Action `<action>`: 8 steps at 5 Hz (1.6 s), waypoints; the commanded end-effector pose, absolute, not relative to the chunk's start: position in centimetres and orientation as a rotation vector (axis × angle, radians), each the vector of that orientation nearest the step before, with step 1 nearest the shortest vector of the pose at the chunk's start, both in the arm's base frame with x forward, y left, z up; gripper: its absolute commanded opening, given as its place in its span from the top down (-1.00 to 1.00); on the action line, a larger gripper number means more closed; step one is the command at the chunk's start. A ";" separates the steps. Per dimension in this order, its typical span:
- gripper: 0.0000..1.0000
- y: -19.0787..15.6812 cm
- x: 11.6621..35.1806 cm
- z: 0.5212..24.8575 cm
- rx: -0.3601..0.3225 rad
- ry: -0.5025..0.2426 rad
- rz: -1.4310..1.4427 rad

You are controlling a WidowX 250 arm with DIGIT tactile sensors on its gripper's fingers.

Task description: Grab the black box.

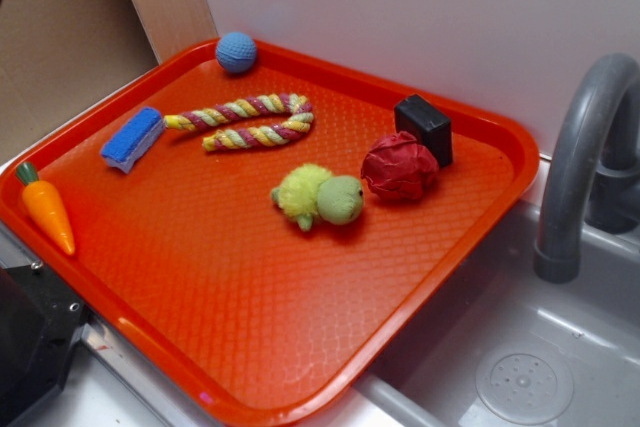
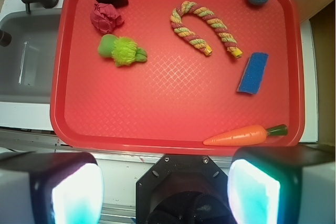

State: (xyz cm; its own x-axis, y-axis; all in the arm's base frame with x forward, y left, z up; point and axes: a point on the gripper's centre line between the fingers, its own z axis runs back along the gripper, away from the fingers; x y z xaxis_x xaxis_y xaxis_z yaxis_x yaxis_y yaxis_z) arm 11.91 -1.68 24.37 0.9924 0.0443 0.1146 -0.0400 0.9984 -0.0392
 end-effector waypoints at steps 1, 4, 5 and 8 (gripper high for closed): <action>-1.00 -1.7 11.9 24.4 -0.037 -0.116 0.042; -1.00 -3.5 25.0 18.5 -0.061 -0.189 0.182; -1.00 -5.7 26.3 17.0 -0.043 -0.203 0.174; -1.00 -11.1 30.8 14.9 -0.057 -0.204 0.148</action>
State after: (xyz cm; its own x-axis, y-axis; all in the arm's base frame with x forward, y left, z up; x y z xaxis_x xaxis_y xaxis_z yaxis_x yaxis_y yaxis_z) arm 30.18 -10.66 13.17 0.9767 0.1508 0.1526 -0.1458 0.9884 -0.0436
